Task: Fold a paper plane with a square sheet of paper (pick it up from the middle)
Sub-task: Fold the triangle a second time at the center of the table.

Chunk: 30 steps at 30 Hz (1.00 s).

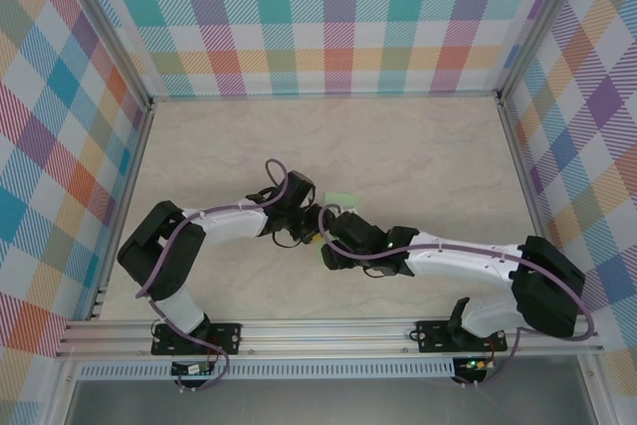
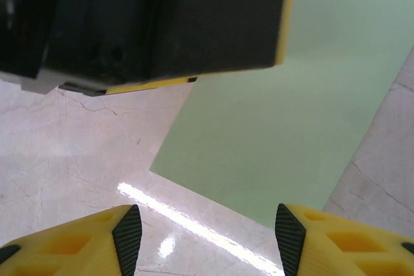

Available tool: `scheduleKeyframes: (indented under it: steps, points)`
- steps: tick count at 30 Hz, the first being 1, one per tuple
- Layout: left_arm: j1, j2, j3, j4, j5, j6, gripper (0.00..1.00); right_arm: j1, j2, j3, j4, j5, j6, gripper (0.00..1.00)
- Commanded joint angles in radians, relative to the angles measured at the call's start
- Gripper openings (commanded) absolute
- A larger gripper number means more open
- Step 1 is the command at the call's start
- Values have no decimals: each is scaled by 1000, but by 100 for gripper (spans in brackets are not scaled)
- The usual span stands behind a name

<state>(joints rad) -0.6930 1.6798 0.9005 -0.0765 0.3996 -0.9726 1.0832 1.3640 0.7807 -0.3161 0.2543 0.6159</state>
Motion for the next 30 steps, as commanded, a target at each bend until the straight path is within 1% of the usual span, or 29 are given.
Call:
scheduleKeyframes:
  steps: [1,3,13,19,23,30]
  points:
    - [12,1,18,33,52,-10,39,35,36,52,-33,43,-27,60]
    - [12,3,26,31,64,-11,37,57,68,82,-60,83,-32,62]
    - [13,-13,28,31,78,-15,35,141,208,204,-183,286,6,62]
    - [15,-19,25,41,85,-22,35,164,253,231,-199,326,12,62]
    - [15,-32,15,62,96,-30,37,175,270,244,-226,356,25,62]
    - [15,-40,13,65,95,-34,39,179,272,236,-229,363,33,62]
